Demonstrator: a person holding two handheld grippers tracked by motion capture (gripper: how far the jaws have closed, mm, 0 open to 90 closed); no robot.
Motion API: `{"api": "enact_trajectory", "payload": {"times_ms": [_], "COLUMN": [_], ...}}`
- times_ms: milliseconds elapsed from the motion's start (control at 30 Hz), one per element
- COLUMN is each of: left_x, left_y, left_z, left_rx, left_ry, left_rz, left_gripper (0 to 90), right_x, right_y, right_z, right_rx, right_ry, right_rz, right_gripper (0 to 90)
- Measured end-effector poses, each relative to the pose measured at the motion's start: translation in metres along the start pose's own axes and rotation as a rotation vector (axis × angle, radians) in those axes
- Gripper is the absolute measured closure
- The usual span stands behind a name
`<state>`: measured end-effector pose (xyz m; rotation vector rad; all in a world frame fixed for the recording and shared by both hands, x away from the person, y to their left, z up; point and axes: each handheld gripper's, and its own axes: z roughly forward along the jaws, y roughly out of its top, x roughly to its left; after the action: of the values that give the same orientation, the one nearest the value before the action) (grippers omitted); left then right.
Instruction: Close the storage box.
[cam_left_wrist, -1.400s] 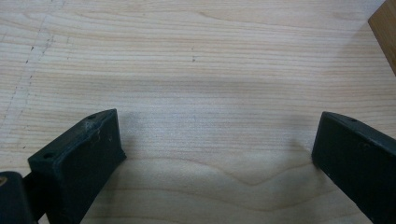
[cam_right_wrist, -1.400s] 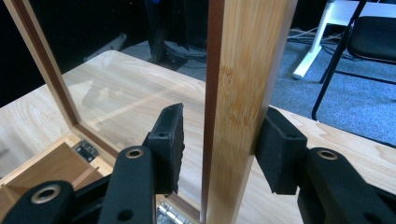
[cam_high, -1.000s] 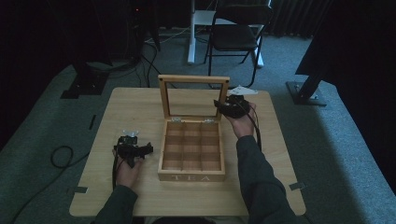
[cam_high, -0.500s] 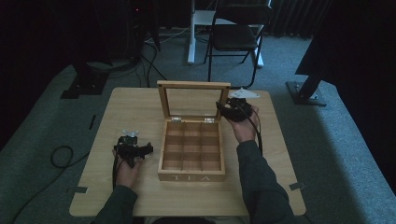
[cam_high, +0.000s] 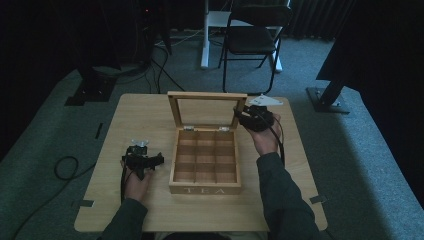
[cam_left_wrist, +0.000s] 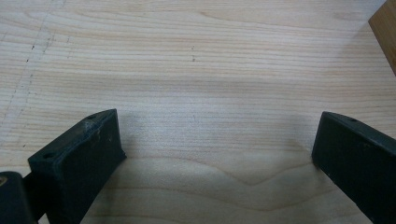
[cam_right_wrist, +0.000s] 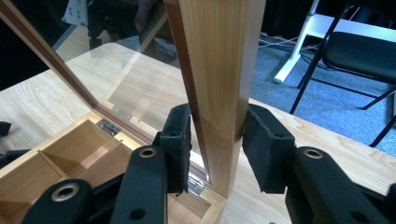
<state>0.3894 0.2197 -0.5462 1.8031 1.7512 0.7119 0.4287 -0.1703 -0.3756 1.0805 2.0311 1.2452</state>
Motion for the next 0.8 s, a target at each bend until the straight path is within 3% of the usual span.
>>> {"api": "enact_trajectory", "payload": {"times_ms": [800], "left_x": [0.000], "left_y": [0.000], "left_z": [0.000], "left_rx": [0.000], "left_ry": [0.000], "left_rz": [0.000], "left_gripper": [1.7], "right_x": [0.008], "right_y": [-0.002], "right_z": [-0.020], "right_rx": [0.017], "right_ry": [0.032], "right_rz": [0.014], "right_gripper": [60.7]}}
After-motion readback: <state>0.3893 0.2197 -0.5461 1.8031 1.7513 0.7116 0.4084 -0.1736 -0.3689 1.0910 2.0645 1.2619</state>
